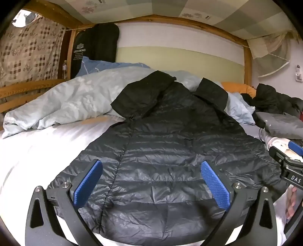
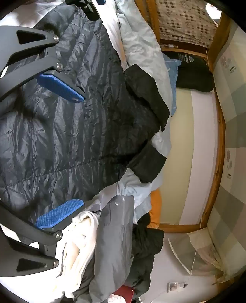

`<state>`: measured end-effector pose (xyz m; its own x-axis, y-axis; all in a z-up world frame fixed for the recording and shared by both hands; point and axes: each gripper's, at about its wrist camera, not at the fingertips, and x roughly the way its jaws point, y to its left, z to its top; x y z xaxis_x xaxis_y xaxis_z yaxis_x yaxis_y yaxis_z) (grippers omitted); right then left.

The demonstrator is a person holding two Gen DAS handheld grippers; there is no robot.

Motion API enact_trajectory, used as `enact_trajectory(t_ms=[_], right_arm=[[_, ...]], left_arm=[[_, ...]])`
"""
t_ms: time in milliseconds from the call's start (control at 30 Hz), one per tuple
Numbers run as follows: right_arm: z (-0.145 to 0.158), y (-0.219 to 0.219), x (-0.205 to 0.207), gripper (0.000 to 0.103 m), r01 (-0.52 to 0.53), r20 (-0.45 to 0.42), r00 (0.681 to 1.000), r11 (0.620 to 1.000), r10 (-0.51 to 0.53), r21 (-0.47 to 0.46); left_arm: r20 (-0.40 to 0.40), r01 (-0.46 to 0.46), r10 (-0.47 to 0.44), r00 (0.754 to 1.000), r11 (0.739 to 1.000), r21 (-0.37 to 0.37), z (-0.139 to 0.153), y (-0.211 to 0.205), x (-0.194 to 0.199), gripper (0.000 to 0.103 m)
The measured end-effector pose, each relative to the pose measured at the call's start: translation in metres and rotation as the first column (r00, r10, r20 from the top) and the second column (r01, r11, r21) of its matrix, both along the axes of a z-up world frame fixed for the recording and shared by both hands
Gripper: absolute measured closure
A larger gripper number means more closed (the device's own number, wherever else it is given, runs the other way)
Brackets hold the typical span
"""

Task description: Fold large clothes

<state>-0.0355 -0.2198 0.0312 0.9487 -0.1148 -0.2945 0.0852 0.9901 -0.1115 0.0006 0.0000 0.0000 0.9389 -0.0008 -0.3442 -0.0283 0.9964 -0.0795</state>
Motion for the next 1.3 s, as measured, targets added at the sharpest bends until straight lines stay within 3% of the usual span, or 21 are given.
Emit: enact_trajectory(t_ms=[433, 700, 1300], right_arm=[[-0.001, 0.000, 0.007, 0.000, 0.013, -0.036, 0.999, 1.000, -0.013, 0.007], [-0.002, -0.001, 0.006, 0.000, 0.010, -0.040, 0.999, 1.000, -0.010, 0.014], [-0.002, -0.015, 0.010, 0.000, 0.038, -0.059, 0.998, 0.996, -0.034, 0.077]], left_arm=[[0.007, 0.000, 0.000, 1.000, 1.000, 0.011, 0.002, 0.008, -0.009, 0.000], [0.021, 0.004, -0.006, 1.000, 0.998, 0.059, -0.004, -0.001, -0.006, 0.000], [-0.016, -0.002, 0.003, 1.000, 0.998, 0.066, -0.006, 0.002, -0.001, 0.000]])
